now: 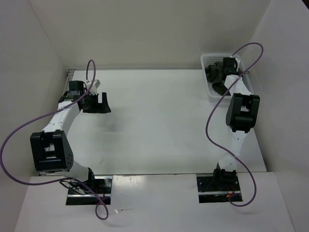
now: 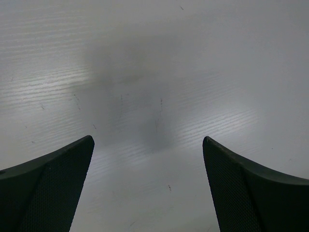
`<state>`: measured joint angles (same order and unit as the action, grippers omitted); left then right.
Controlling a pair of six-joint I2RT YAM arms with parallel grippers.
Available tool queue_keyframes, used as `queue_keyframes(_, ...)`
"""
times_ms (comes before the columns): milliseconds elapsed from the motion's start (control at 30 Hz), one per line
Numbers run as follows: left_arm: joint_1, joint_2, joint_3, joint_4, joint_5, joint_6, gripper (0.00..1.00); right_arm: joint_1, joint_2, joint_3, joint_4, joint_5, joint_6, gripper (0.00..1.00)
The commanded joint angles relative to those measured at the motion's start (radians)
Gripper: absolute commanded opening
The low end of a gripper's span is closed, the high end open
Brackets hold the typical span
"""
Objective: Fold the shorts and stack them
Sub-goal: Grab the shorts from the pile
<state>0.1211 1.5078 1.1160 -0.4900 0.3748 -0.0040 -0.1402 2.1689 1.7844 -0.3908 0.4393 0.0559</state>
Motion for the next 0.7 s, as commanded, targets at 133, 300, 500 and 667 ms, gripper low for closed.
queue_keyframes(133,0.003,-0.073,-0.005,0.014,0.018,0.004,1.0,-0.002,-0.17,0.047,0.059,0.029,0.033,0.0)
queue_keyframes(300,-0.006,-0.074,0.018,0.051,-0.017,0.004,1.0,0.03,-0.325,0.17,0.15,-0.103,0.013,0.0)
queue_keyframes(500,-0.006,-0.074,0.096,0.016,-0.07,0.004,1.0,0.174,-0.371,0.453,0.138,-0.186,-0.008,0.0)
queue_keyframes(667,-0.006,-0.123,0.108,0.008,-0.07,0.004,1.0,0.307,-0.393,0.627,0.147,-0.342,0.019,0.0)
